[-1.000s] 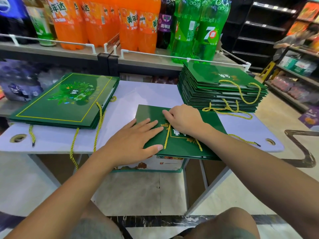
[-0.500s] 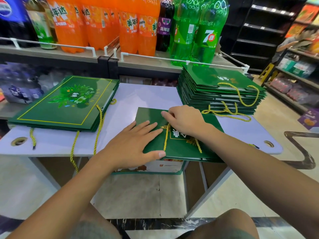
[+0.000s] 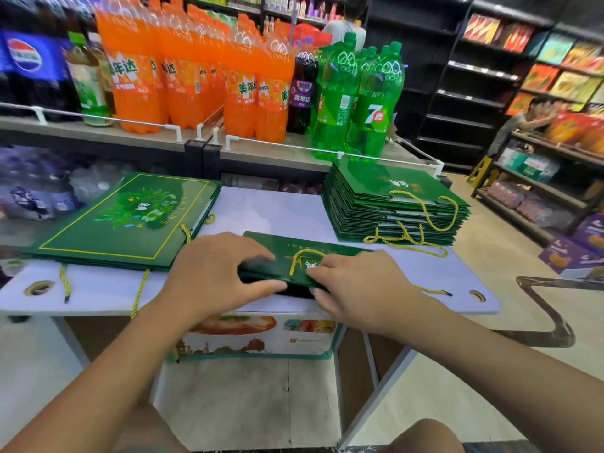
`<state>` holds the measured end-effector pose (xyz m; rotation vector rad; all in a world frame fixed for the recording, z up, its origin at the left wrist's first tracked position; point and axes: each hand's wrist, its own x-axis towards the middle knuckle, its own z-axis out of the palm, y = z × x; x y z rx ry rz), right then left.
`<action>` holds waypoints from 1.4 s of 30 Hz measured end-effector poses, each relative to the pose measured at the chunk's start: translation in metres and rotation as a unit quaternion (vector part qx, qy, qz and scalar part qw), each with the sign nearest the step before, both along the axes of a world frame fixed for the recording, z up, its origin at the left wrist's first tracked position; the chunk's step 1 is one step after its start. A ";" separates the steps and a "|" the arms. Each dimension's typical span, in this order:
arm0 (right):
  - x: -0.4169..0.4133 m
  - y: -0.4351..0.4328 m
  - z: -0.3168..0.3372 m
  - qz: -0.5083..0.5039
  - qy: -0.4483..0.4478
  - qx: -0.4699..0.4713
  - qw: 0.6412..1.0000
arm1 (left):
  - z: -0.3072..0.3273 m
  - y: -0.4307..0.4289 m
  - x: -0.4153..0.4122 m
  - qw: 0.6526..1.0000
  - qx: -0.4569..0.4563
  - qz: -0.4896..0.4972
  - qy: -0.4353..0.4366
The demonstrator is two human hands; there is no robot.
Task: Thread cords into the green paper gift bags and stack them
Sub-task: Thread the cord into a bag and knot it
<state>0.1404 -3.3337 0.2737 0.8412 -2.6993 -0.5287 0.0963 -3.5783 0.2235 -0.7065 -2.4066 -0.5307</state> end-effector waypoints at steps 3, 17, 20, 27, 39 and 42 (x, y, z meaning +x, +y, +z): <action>-0.004 -0.002 0.025 0.006 0.066 -0.023 0.998 | 0.008 -0.010 0.005 0.963 0.268 -0.013 -0.010; -0.017 -0.010 0.092 -0.022 -0.097 -0.689 0.718 | 0.025 0.017 -0.008 0.634 0.642 -0.072 -0.425; -0.009 -0.012 0.070 -0.038 -0.169 -0.767 0.618 | 0.028 0.010 -0.018 0.618 0.640 -0.092 -0.447; 0.022 -0.003 0.009 -0.139 -0.356 -0.779 0.498 | 0.031 -0.020 -0.045 0.754 0.519 -0.015 -0.402; 0.037 -0.013 -0.046 -0.192 -0.541 -0.773 0.272 | 0.027 -0.037 -0.042 0.829 0.370 0.032 -0.417; 0.047 -0.020 -0.050 -0.187 -0.563 -0.764 0.254 | 0.023 -0.044 -0.028 0.828 0.380 0.029 -0.412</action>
